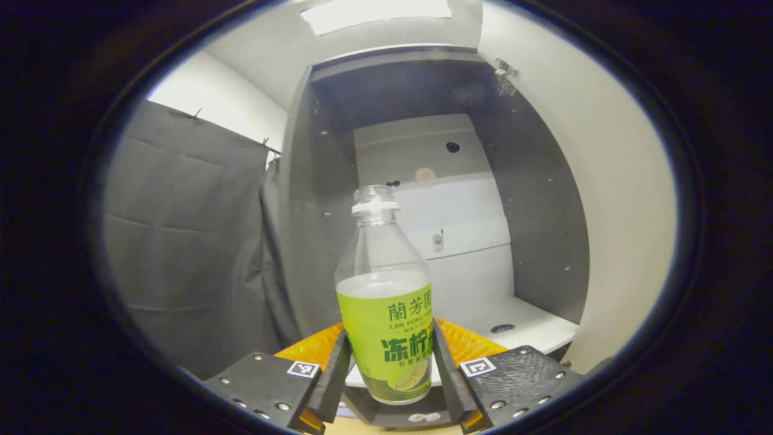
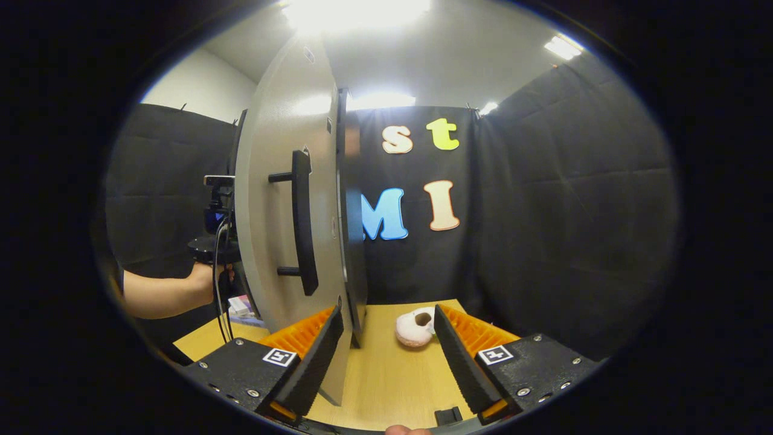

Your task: Open the cabinet door with the right hand, grasp the bottle in the cabinet with the left hand and place it on the coaster, then close the cabinet door with the right hand.

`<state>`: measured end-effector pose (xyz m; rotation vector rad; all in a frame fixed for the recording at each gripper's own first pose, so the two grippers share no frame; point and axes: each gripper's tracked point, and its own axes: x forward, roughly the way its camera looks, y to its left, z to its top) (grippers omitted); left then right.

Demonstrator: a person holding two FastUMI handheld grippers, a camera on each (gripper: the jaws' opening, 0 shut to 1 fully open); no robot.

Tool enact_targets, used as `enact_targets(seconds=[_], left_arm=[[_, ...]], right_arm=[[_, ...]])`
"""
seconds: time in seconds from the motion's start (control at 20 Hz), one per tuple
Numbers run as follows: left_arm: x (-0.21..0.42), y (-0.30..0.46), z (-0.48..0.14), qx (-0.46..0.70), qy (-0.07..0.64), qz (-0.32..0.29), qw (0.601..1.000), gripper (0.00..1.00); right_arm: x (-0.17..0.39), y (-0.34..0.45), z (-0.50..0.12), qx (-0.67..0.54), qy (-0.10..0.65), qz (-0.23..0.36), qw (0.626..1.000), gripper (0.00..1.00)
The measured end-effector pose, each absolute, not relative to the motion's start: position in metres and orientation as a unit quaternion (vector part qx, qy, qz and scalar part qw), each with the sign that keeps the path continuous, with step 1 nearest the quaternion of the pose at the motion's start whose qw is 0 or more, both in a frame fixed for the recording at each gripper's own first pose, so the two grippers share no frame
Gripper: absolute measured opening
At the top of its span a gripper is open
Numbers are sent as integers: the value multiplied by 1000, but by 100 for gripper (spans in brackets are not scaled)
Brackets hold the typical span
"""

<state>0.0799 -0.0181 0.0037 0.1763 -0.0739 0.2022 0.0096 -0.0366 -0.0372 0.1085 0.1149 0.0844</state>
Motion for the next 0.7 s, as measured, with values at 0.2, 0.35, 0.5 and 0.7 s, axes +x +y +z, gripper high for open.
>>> enact_targets(seconds=[0.2,0.35,0.5,0.7], left_arm=[[13,5,-2,90,-42,138,986,73],[-22,18,-10,105,-34,154,982,73],[-38,19,-21,105,-32,158,981,73],[-70,22,-39,100,-59,177,977,73]], right_arm=[[7,-41,-53,61,71,74,993,93],[3,-35,-60,67,77,96,990,92],[-2,-29,-70,62,86,106,989,94],[-5,-23,-98,52,125,98,986,94]])
